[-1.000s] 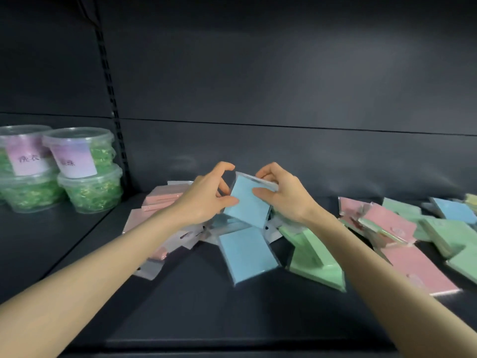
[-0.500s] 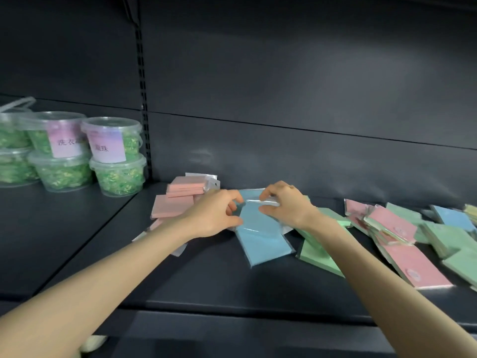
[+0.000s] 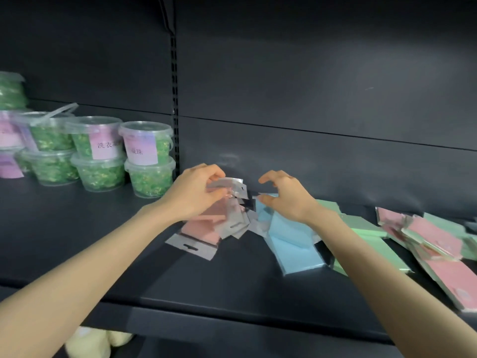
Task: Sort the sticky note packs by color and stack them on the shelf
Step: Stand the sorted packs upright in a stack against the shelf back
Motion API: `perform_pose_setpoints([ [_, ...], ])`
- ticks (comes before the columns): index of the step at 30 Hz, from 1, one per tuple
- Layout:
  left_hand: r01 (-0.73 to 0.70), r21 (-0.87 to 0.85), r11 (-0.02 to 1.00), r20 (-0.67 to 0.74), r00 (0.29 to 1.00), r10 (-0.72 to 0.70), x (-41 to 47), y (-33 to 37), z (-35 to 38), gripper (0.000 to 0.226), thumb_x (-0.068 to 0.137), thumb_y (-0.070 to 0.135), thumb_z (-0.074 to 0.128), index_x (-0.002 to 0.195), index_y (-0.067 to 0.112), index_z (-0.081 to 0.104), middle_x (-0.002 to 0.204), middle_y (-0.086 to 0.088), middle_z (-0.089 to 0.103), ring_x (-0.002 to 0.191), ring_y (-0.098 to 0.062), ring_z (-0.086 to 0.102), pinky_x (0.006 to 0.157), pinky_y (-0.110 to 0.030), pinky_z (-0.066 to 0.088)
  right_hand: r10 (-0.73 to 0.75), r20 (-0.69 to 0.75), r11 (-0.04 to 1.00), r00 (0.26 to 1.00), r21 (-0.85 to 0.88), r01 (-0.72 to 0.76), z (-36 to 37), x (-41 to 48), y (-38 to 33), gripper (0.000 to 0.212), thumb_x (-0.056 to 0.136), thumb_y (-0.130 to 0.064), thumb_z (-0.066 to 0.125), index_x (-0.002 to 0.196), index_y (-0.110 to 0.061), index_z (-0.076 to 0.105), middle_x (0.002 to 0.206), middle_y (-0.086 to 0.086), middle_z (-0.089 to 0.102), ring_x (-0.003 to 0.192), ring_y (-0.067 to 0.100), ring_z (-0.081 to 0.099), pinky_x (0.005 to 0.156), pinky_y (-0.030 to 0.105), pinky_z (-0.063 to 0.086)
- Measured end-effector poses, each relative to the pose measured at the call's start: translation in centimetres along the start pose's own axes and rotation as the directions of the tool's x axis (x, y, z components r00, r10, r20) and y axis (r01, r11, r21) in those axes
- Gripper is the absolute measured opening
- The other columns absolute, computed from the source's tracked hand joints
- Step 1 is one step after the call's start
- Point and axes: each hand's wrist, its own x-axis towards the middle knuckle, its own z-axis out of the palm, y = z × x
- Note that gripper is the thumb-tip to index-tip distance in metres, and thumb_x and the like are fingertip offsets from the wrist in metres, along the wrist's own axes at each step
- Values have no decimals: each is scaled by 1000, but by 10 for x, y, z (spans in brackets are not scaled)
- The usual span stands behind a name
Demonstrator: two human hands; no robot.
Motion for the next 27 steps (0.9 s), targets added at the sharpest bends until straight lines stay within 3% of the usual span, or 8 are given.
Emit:
perform_pose_setpoints([
  [4,31,-26,999,45,999,-30,16,-34,-9,35,89,26,63,122,16,56,118,0,58,100,-11,53,85,-21,38,22,-1,1000,1000,15,-22,15,30,-20,39,92,-24,57,129,-14,48,132,8,47,117,23,48,90,27,38],
  [10,57,-50,997,160,986,-49,48,-81,-2,41,90,33,60,125,13,53,123,-4,57,104,-16,56,89,-25,43,140,15,988,990,65,-141,41,68,-34,42,91,-28,58,129,-14,48,124,7,54,109,23,53,95,33,44],
  [14,131,-107,986,219,970,-105,75,-98,12,42,92,38,57,126,13,54,126,-3,57,108,-19,56,92,-27,42,265,39,958,963,100,-268,51,85,-34,47,87,-39,61,126,-16,49,107,3,60,98,21,57,84,30,45],
  [17,179,-150,972,268,954,-135,91,-104,20,44,93,41,54,127,14,54,126,-2,58,113,-18,54,90,-23,39,325,86,939,942,92,-332,53,96,-33,53,85,-44,63,127,-16,48,106,2,61,94,18,54,79,25,39],
  [22,210,-226,951,304,943,-136,96,-110,28,32,90,36,60,111,11,64,99,1,66,89,-13,61,73,-19,44,346,181,922,921,113,-369,53,111,-27,57,80,-40,70,127,-15,49,108,3,64,95,17,57,75,24,41],
  [27,237,-315,919,307,942,-138,98,-113,24,32,80,34,73,103,12,69,97,-1,67,90,-14,61,82,-26,45,290,224,926,930,179,-332,51,118,-20,52,78,-27,74,123,-15,53,98,2,68,85,14,61,75,23,44],
])
